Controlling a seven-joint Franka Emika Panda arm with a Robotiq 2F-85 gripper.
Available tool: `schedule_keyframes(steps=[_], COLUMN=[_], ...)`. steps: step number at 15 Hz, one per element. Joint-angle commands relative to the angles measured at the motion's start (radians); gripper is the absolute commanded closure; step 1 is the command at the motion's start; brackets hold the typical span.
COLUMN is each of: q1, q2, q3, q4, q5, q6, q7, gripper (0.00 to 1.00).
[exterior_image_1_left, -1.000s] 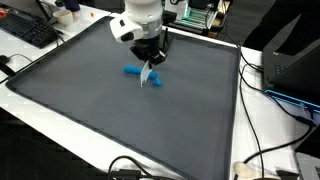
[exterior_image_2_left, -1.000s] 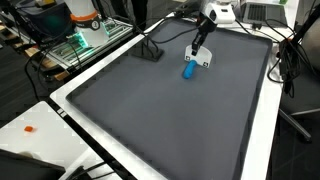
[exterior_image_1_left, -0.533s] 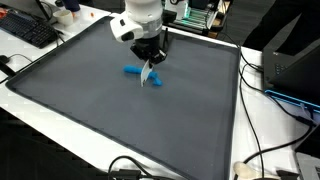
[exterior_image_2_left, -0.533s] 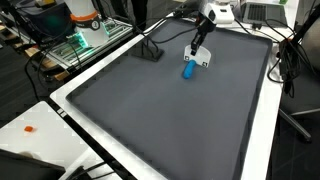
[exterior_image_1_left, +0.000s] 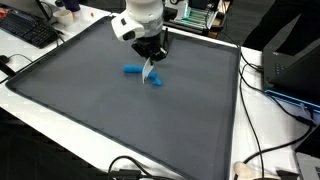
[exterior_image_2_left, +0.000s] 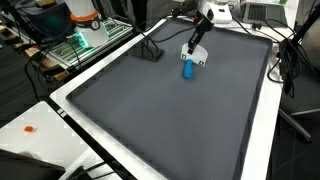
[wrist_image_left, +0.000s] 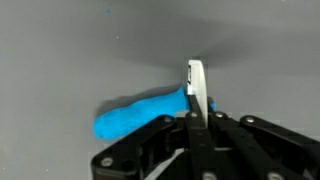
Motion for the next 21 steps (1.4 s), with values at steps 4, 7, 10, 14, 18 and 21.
schedule_keyframes(steps=[4,7,10,14,18,21], q1=[-0.015,-0.016,-0.019,-0.031,-0.044,-0.05], q2=[-0.047,-0.066,-0.084,-0.092,-0.077,-0.067], q3=[0.01,0.01,0.006,0.002,-0.001,-0.002], q4=[-0.03,-0.028,-0.024,-0.016,-0.006,-0.003], q5=[0.022,0.021,0.013,0.004,-0.007,-0.007], q6=[-0.03,-0.028,-0.028,-0.032,-0.026,-0.019], q7=[-0.024,-0.025,-0.029,-0.057,-0.092,-0.108], gripper=[0.99,0.99,0.99,0.99,0.99,0.99])
